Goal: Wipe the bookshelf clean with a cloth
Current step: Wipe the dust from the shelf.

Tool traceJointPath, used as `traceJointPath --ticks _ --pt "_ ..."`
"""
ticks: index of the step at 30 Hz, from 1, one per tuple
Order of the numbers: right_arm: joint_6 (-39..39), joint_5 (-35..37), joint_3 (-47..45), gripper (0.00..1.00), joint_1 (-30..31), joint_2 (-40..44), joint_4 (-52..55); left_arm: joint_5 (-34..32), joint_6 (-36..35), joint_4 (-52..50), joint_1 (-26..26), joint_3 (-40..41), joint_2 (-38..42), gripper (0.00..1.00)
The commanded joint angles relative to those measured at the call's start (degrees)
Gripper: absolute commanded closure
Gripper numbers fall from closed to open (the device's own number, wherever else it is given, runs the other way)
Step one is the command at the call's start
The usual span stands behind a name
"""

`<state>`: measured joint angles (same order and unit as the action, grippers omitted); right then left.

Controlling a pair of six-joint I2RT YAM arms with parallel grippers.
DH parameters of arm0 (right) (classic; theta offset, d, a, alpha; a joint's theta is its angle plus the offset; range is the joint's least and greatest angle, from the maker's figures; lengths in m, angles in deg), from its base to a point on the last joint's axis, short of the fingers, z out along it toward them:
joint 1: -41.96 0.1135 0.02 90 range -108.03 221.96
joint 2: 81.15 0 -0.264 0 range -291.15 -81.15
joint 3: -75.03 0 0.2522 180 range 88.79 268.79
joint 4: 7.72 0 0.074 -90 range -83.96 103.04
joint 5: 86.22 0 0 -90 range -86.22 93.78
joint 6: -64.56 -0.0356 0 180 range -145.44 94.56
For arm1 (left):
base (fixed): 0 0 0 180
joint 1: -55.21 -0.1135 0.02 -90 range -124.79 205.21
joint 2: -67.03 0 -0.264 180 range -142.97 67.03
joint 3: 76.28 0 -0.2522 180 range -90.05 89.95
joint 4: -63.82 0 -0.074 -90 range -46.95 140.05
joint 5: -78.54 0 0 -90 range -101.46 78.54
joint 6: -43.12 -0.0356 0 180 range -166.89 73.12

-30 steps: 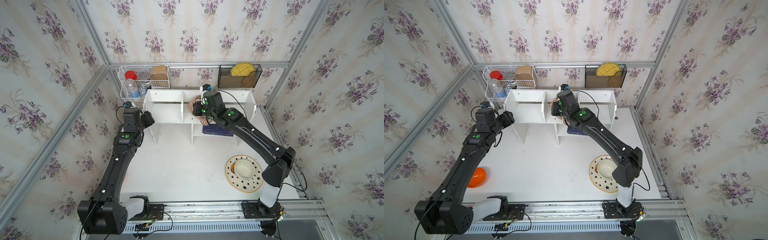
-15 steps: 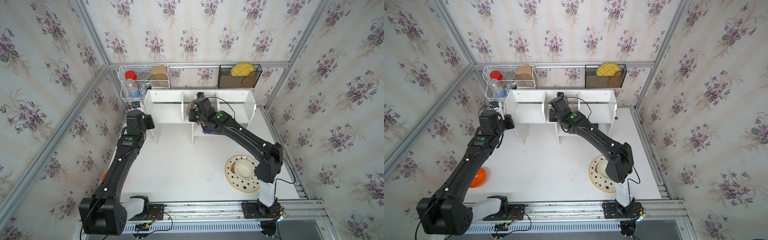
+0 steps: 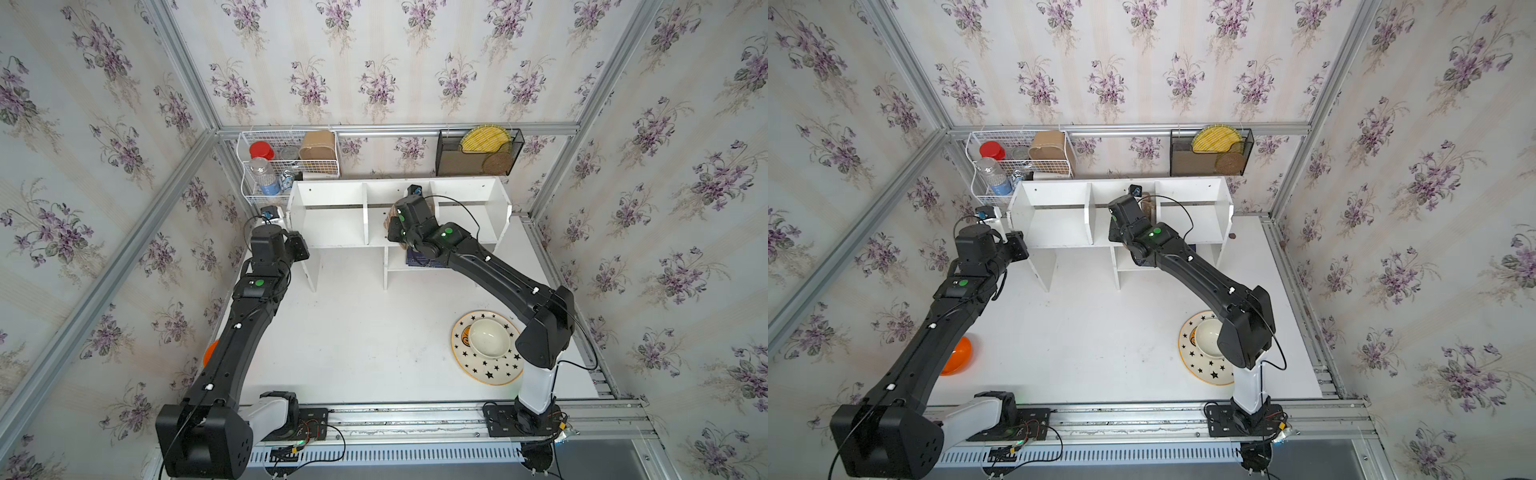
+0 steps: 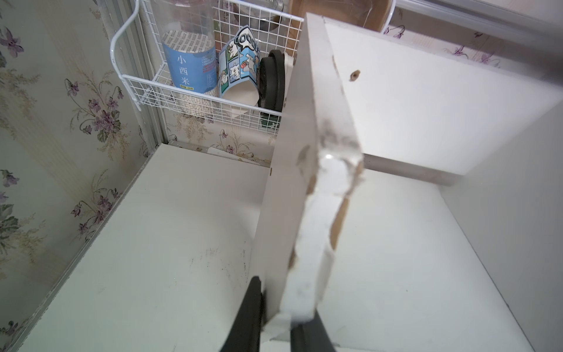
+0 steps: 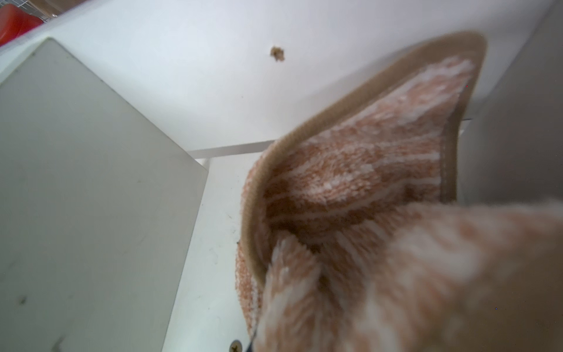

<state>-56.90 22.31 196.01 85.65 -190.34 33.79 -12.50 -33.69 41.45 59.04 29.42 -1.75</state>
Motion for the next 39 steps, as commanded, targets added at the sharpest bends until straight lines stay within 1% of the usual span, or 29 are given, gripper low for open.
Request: traceJointPath --ticks 1,5,9,12,14,18,21,25,30,33,39 --pt "-0.5 -3.4 0.2 1.0 0.5 -0.8 -1.2 10.4 7.3 1.1 0.0 -1.3 -2.5 1.0" --pt "-0.8 -5.3 0.0 1.0 0.9 -0.8 -3.9 12.5 7.0 1.4 -0.1 -1.9 -4.4 1.0" --pt "-1.0 -0.9 1.7 1.0 0.1 -1.2 -1.1 11.0 7.3 0.6 -0.6 -1.7 -3.5 1.0" --pt "-2.4 -0.9 0.8 1.0 -2.1 -0.4 0.0 9.6 7.0 0.4 -0.6 -1.3 -2.5 1.0" --pt "-2.4 -0.3 0.2 1.0 -2.4 0.4 -0.2 9.1 7.0 0.0 -0.7 -1.3 -2.4 1.0" --pt "-1.9 -5.0 -0.4 1.0 -2.1 0.4 -2.9 9.4 7.0 -0.1 -0.7 -1.3 -2.7 1.0" --pt "-1.6 -6.5 0.4 1.0 -0.8 -0.6 -3.9 9.4 6.6 0.0 -0.8 -1.2 -2.8 1.0" --pt "-1.4 -6.7 1.8 1.0 -0.3 -1.8 -3.2 9.4 6.4 0.1 -0.8 -1.0 -2.6 1.0" --pt "-0.7 -2.7 1.8 1.0 -1.5 -1.1 0.1 9.6 6.5 0.1 -0.7 -0.9 -2.8 1.0" --pt "-1.4 -3.2 0.0 1.0 -2.9 0.2 -0.4 9.5 6.4 0.2 -0.7 -0.9 -2.8 1.0" --pt "-1.8 -5.2 1.0 1.0 -2.5 -0.8 -0.9 9.7 6.4 0.2 -0.7 -0.8 -2.8 1.0"
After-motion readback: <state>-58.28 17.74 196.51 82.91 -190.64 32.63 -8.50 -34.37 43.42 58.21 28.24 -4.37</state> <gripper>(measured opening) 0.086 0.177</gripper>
